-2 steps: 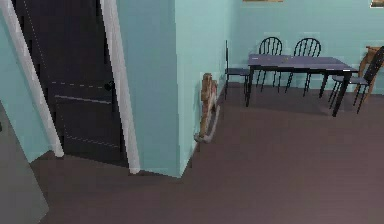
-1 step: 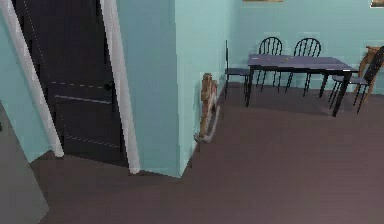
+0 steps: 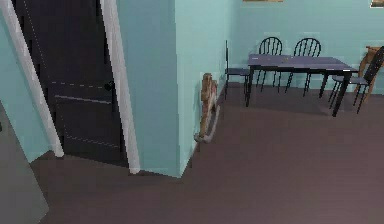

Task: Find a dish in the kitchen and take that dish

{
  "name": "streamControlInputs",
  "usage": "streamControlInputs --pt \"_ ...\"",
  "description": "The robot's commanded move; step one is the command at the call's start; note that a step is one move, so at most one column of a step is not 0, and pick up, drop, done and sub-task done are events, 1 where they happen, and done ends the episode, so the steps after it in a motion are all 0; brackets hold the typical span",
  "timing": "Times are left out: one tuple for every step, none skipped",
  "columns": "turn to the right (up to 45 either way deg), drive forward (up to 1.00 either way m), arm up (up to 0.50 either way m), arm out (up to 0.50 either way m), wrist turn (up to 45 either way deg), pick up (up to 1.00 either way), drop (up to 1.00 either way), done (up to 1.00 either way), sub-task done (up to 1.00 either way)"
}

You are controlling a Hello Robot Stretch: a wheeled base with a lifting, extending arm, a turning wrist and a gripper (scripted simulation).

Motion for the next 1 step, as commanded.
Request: streamControlInputs --pt "0.0 0.00 0.00 0.00 45.0 0.00 0.00 0.00 0.00"
